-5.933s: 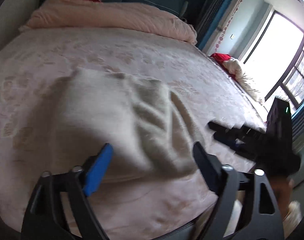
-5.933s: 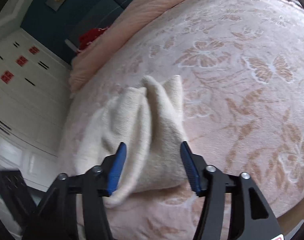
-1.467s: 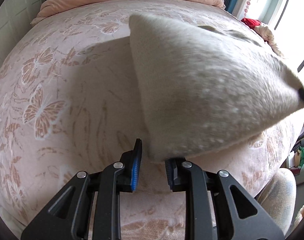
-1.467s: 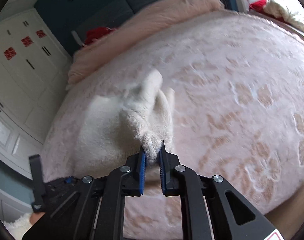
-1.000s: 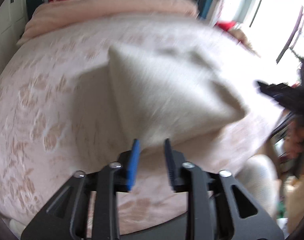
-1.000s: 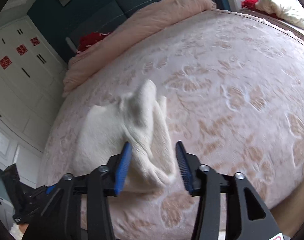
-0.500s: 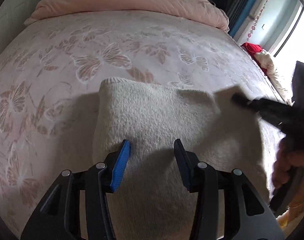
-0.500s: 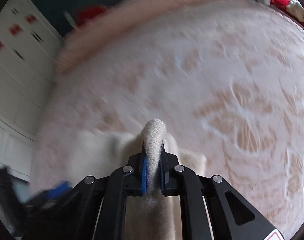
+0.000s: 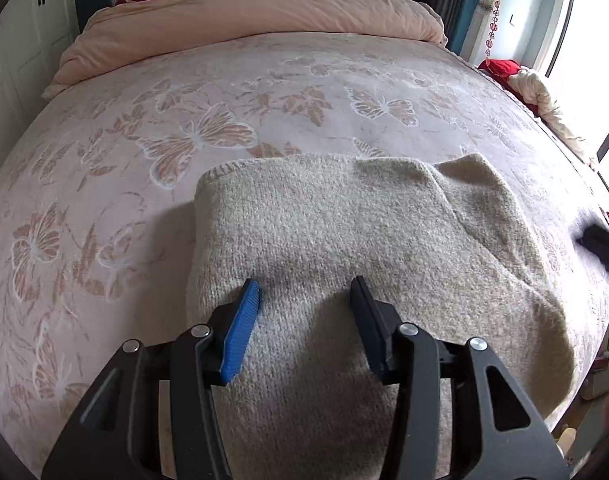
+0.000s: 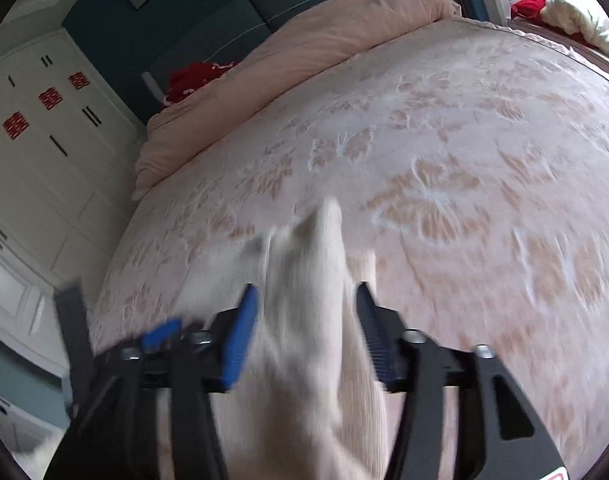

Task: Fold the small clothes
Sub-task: 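Open both grippers and smooth the folded sweater top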

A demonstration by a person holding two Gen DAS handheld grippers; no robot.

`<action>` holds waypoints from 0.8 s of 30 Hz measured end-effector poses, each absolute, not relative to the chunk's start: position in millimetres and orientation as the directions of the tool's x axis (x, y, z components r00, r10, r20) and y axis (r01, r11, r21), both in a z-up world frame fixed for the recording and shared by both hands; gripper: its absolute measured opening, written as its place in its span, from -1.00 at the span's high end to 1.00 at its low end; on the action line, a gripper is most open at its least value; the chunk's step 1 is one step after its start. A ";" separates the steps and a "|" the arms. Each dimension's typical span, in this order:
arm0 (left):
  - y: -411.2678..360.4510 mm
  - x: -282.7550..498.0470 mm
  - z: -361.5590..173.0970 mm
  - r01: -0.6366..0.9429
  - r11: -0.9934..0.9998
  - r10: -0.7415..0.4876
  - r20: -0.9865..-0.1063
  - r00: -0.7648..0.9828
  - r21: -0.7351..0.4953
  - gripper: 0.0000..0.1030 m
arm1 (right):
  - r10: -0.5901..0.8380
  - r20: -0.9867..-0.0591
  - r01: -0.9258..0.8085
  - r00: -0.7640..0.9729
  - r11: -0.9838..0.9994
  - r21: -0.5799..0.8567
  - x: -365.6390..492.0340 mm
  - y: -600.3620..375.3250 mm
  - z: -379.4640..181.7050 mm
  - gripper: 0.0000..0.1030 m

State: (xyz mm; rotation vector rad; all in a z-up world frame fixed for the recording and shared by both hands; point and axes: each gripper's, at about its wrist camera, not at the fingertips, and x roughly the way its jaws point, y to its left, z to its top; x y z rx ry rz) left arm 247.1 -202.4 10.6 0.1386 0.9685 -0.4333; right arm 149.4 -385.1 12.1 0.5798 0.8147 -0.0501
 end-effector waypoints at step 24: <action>-138.3 185.6 46.7 0.376 0.888 -0.425 -0.790 0.442 -0.267 -0.24 | 0.130 -0.737 0.294 0.664 0.860 0.416 89.7 -372.6 -3.3 0.13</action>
